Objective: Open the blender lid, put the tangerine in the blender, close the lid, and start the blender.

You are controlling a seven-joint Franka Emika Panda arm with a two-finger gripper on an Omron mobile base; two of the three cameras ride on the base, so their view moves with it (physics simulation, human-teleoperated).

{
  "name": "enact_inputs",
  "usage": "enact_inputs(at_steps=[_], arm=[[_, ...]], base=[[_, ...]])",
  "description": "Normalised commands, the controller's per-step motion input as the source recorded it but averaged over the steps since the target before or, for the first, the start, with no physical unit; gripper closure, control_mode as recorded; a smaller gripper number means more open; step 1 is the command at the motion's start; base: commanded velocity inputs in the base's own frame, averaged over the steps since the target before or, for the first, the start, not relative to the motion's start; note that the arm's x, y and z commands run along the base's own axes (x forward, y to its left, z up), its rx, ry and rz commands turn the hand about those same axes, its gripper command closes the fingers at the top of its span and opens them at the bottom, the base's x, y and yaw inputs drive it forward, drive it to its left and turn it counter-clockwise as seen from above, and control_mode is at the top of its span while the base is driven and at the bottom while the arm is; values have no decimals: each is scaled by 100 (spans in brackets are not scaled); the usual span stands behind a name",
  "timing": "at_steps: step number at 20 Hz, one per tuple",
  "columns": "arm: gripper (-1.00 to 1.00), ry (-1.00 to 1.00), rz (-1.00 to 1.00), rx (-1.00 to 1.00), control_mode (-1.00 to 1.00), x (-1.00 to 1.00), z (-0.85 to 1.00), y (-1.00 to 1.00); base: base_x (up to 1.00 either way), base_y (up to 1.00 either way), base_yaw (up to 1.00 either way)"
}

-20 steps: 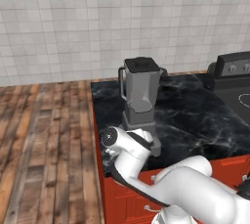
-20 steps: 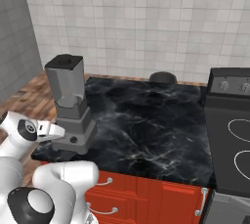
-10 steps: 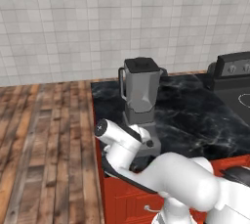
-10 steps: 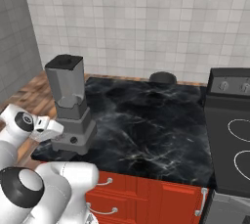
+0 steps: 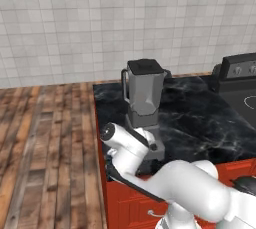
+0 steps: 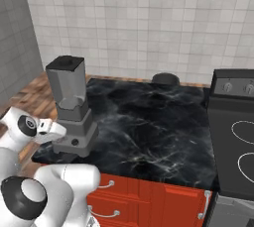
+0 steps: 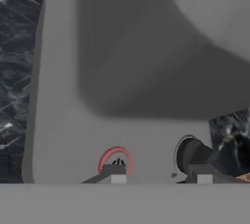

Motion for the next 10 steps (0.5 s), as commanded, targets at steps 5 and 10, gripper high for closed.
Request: enact_inputs(at_steps=[5,10], arm=[[-100,-35,23,14,-100,3,-68,-57],[-100,-18,22,12,-100,21,-85,-43]], base=[[0,0,0],[0,0,0]])
